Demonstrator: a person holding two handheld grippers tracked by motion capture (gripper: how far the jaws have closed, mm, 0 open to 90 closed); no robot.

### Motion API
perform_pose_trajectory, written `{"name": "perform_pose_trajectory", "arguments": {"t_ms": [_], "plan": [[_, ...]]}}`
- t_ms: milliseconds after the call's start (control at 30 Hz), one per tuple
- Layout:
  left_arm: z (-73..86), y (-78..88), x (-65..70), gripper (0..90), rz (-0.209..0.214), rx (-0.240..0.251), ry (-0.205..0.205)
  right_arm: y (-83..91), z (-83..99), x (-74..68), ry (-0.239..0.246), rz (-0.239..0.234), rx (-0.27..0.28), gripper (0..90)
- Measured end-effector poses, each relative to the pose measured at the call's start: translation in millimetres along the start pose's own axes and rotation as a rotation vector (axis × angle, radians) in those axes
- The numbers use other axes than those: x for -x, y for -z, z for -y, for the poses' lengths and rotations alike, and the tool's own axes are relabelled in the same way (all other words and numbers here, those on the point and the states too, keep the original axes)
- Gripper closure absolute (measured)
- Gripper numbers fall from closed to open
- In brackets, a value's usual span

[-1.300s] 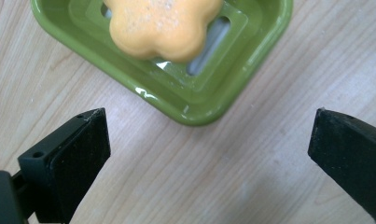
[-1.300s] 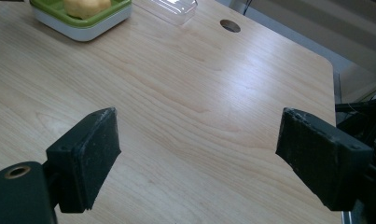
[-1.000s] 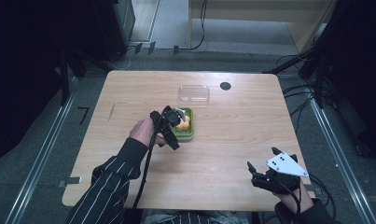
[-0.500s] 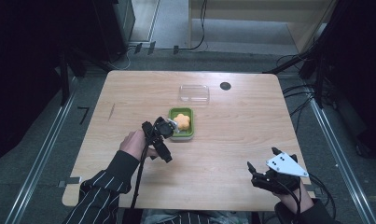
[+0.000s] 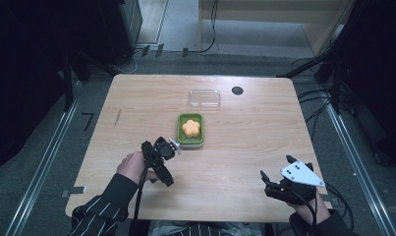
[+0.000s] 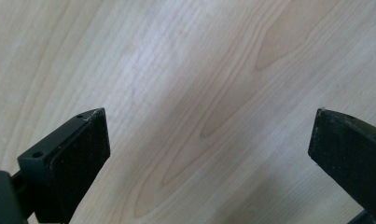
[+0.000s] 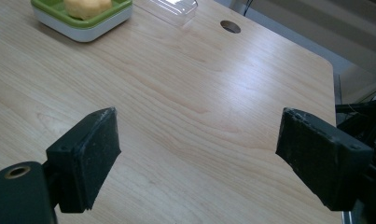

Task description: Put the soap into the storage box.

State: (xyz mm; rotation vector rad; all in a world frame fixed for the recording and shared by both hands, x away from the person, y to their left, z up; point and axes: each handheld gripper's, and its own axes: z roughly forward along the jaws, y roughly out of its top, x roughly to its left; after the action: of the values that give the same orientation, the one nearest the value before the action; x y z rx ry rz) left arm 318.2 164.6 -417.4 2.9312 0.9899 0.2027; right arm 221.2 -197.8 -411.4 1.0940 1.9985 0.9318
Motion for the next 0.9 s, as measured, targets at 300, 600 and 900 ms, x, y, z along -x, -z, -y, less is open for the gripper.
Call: {"name": "perform_pose_trajectory", "arguments": {"t_ms": [300, 600, 900], "plan": [[25.8, -8.1, 6.1, 0.0, 0.012, -0.021, 0.023, 0.2, 0.0, -0.4, 0.0, 0.003, 0.004, 13.7], [47.8, -14.0, 11.2, 0.0, 0.008, -0.034, 0.052, 0.2, 0.0, -0.5, 0.002, 0.003, 0.003, 13.7], [66.5, -18.5, 12.9, 0.0, 0.013, -0.039, 0.086, 0.4, 0.1, -0.5, 0.003, 0.005, 0.003, 13.7]]}}
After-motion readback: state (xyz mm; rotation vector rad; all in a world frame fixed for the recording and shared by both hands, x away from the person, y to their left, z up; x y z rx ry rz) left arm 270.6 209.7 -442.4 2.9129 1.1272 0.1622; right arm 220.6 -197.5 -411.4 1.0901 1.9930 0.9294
